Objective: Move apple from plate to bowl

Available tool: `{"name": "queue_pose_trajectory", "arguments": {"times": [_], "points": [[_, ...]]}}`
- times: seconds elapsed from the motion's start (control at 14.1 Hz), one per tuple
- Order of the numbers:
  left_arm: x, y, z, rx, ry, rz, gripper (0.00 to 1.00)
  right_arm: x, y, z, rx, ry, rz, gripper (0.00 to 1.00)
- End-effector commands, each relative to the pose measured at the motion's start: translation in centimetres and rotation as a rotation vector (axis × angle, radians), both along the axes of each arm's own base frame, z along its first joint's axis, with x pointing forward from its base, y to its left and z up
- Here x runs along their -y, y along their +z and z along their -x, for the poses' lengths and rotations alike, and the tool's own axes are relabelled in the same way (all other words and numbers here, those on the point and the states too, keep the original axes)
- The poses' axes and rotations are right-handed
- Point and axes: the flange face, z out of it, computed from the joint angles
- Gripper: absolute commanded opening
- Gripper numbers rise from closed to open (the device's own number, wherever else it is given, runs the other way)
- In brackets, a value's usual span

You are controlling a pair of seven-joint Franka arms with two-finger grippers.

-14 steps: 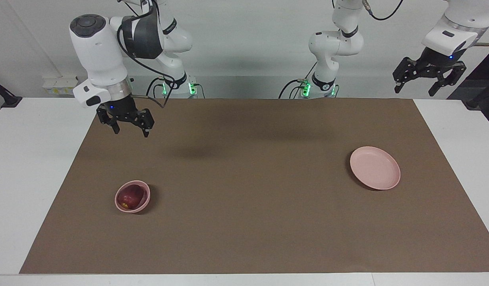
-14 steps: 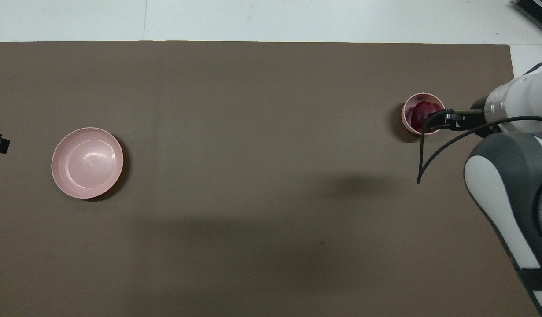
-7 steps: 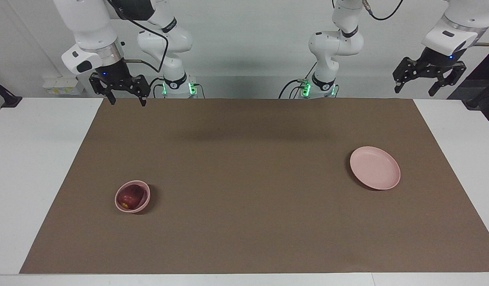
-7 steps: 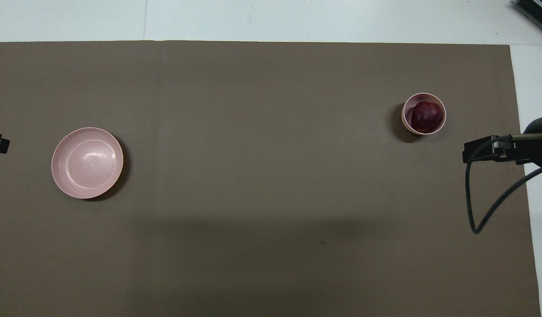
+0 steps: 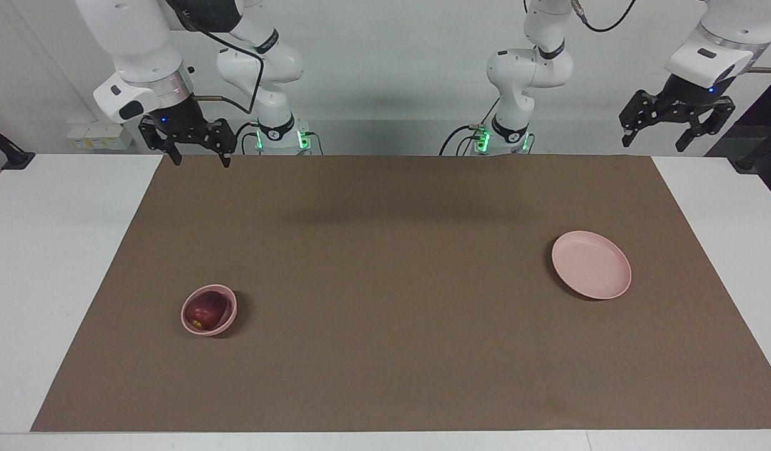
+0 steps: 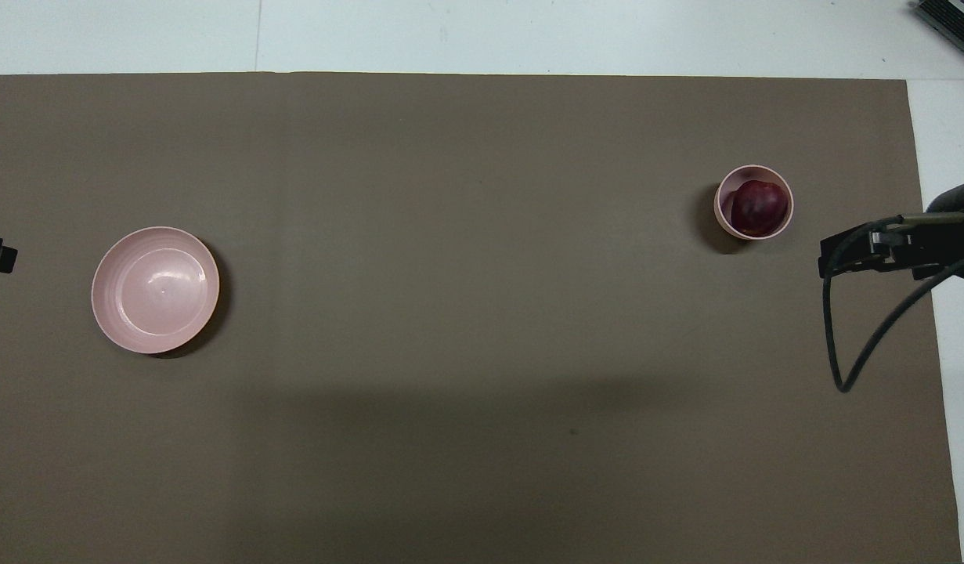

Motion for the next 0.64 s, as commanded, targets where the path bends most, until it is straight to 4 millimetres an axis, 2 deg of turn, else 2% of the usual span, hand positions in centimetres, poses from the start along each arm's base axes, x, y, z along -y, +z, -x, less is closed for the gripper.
{"name": "queue_pose_trajectory", "arguments": {"times": [0.0, 0.57], "points": [[-0.14, 0.5, 0.59, -0.004, 0.013, -0.012, 1.0, 0.09, 0.65, -0.26, -0.006, 0.027, -0.021, 1.0], [-0.14, 0.5, 0.59, -0.004, 0.013, -0.012, 1.0, -0.26, 0.42, -0.38, -0.005, 0.025, -0.02, 1.0]]}}
